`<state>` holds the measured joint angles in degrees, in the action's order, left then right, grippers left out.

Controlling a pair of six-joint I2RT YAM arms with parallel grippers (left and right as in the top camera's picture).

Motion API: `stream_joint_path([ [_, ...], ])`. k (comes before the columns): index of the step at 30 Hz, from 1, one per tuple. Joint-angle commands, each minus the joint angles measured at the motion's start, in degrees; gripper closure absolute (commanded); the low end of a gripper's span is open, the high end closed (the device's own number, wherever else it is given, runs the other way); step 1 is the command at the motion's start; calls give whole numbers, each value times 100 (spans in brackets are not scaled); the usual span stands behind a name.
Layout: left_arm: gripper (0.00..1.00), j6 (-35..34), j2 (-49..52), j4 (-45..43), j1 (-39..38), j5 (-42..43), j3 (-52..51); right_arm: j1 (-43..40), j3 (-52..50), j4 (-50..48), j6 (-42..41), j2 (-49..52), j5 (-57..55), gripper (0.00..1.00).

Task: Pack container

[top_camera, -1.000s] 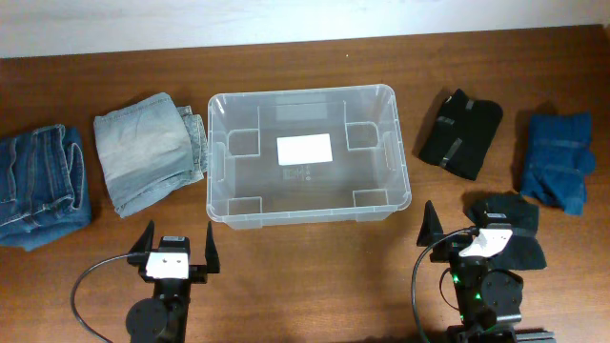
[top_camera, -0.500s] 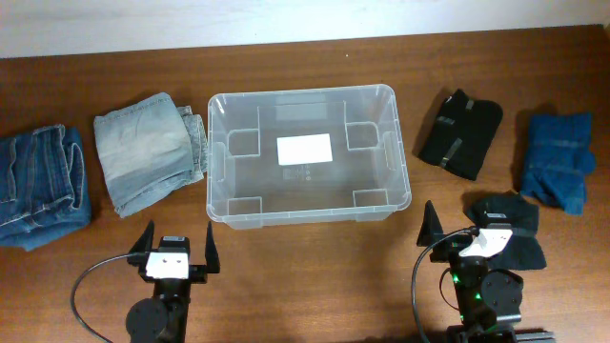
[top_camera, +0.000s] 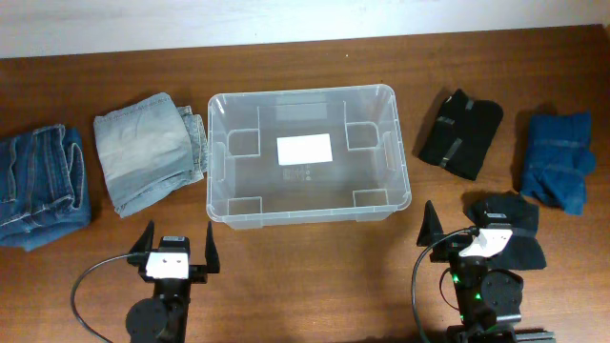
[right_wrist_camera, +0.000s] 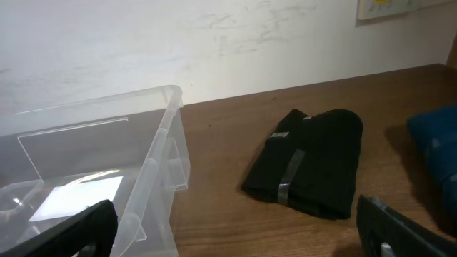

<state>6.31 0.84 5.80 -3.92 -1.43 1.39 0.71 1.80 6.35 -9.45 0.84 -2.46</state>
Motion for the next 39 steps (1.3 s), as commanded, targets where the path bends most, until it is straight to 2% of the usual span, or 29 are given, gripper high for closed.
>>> stream_joint_path([
  [1, 0, 70, -50, -20, 33, 63, -37, -46, -63, -17, -31, -66, 35, 1],
  [24, 0, 70, -50, -20, 33, 61, -39, -42, -63, -33, -31, -66, 33, 1],
  [29, 0, 70, -50, -17, 33, 63, -39, -42, -2, -636, -48, -63, 205, 2],
  [34, 0, 70, -50, -17, 33, 63, -37, -37, 730, -483, -55, 31, 282, 1],
  [39, 0, 70, -50, -20, 33, 61, -39, -42, 1714, -190, -201, 605, -378, 1],
])
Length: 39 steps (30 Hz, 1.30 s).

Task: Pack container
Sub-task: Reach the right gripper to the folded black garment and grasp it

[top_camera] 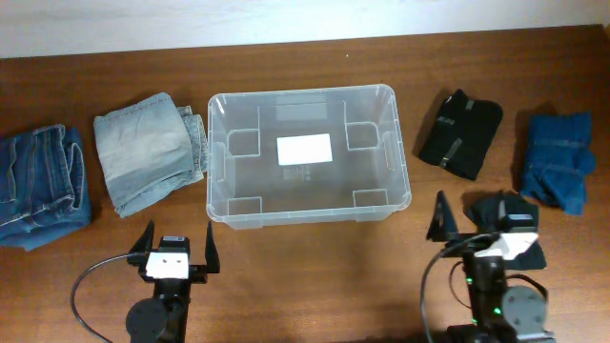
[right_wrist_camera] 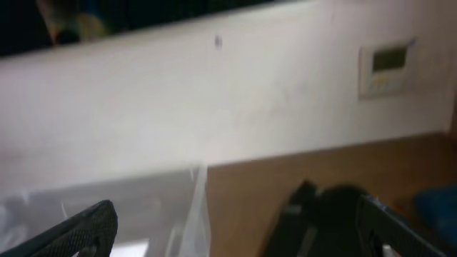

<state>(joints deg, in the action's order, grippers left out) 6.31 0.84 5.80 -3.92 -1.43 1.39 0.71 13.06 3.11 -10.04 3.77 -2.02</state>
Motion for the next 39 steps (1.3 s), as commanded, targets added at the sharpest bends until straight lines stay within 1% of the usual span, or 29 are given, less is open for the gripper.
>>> stream_joint_path([
  [1, 0, 70, -50, -20, 33, 61, -39, -42, 778, 238, -166, 470, -503, 2],
  [3, 0, 70, -50, -20, 33, 61, -39, -42, 1248, 487, -168, 925, -605, 1],
  [7, 0, 70, -50, -17, 33, 61, -37, -63, 2308, 960, -168, 2142, -684, 1],
  [10, 0, 70, -50, -20, 33, 61, -39, -192, 3279, 1556, -557, 3189, -546, 1],
  [14, 0, 70, -50, -20, 33, 61, -39, -568, 4686, 2376, -546, 4610, 22, 1],
  [16, 0, 70, -50, -20, 33, 61, -39, -883, 5377, 2804, -546, 5270, 365, 1],
  [20, 0, 70, -50, -20, 33, 63, -39, -1716, 6561, 3742, -546, 6435, 1467, 1],
  [23, 0, 70, -50, -20, 33, 61, -39, -2433, 7263, 4299, -549, 7241, 2341, 1],
  [25, 0, 70, -50, -20, 33, 61, -39, -2802, 7510, 4371, -549, 7641, 2540, 2],
  [31, 0, 70, -50, -20, 33, 61, -39, -3501, 7536, 4378, -546, 8489, 2542, 2],
  [34, 0, 70, -50, -17, 35, 61, -39, -3615, 7536, 4577, -520, 8832, 2634, 2],
  [39, 0, 70, -50, -17, 33, 63, -39, -3506, 7534, 4417, 232, 9390, 2691, 2],
])
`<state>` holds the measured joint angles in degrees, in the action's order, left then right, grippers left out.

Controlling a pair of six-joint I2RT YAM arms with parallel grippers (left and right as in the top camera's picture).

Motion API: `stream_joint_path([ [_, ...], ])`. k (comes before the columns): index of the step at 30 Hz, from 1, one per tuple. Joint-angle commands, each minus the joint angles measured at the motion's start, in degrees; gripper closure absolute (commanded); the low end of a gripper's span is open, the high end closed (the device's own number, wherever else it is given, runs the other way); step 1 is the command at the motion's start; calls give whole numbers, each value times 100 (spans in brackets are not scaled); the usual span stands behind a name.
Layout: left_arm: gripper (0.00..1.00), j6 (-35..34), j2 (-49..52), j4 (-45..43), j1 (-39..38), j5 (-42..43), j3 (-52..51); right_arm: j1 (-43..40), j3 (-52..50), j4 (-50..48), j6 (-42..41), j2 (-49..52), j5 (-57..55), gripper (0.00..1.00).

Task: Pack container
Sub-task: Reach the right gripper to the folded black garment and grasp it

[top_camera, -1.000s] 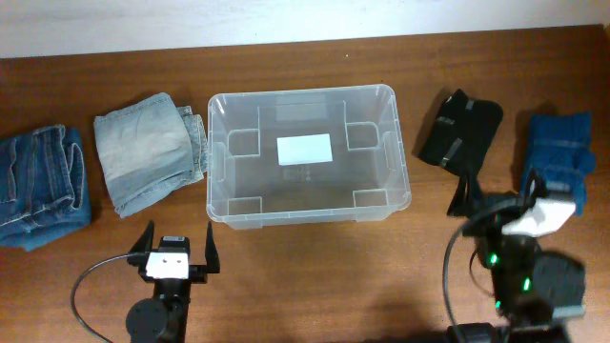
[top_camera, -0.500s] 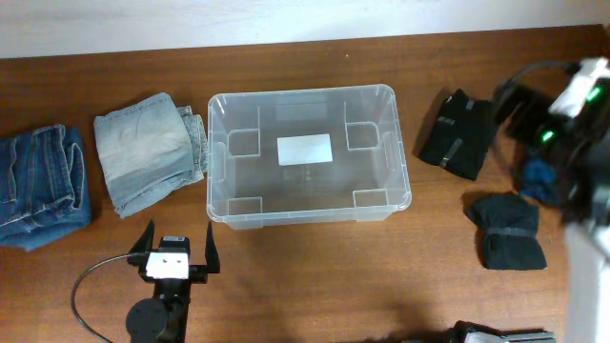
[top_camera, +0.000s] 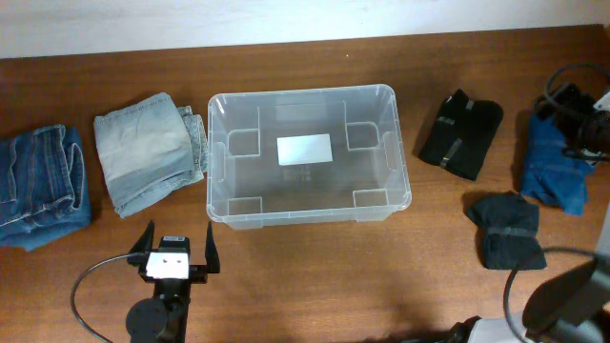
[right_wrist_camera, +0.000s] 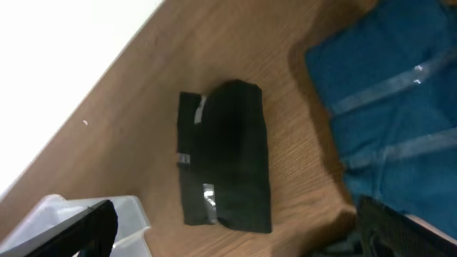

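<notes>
The clear plastic container (top_camera: 305, 152) stands at the table's middle with only a white label on its floor. To its right lie a folded black garment (top_camera: 462, 133) (right_wrist_camera: 225, 157), a folded blue garment (top_camera: 556, 162) (right_wrist_camera: 385, 121) and a second black garment (top_camera: 505, 229). To its left lie light jeans (top_camera: 148, 152) and dark jeans (top_camera: 38, 186). My right gripper (right_wrist_camera: 235, 239) is open and holds nothing, raised at the far right edge above the blue garment (top_camera: 575, 103). At the front left my left gripper (top_camera: 178, 240) stands open and holds nothing.
A corner of the container (right_wrist_camera: 78, 218) shows at the lower left of the right wrist view. The white wall runs along the table's far edge (top_camera: 305, 38). The right arm's base (top_camera: 562, 305) sits at the front right corner.
My right arm has left the front right, where it stood by the lower black garment. It is now high at the far right edge, its camera looking down on the folded black and blue garments. The left arm is unchanged.
First my right gripper rested open at the front right over the lower black garment, its camera level across the table. Then it had shifted a little right with the camera tilted up at the wall. Now it hangs open over the blue garment. No garment has moved.
</notes>
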<state>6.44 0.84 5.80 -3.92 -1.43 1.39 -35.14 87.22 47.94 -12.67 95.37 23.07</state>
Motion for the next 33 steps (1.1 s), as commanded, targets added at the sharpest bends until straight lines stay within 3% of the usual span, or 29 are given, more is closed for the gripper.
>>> stream_joint_path([
  [1, 0, 57, -50, -20, 33, 61, -39, 118, 118, -120, 680, 352, 181, 2],
  [5, 0, 57, -50, -20, 33, 61, -39, 286, 118, -293, 1222, 828, 181, 1],
  [15, 0, 57, -50, -20, 33, 63, -39, 654, 118, -997, 1217, 1532, 74, 1],
  [22, 0, 57, -50, -20, 33, 61, -37, 909, 116, -1318, 1045, 1838, -199, 1],
  [26, 0, 57, -50, -17, 33, 61, -39, 1001, 111, -1349, 387, 2059, -907, 2],
  [33, 0, 57, -50, -20, 33, 61, -39, 1001, 111, -1432, 356, 2433, -852, 1],
])
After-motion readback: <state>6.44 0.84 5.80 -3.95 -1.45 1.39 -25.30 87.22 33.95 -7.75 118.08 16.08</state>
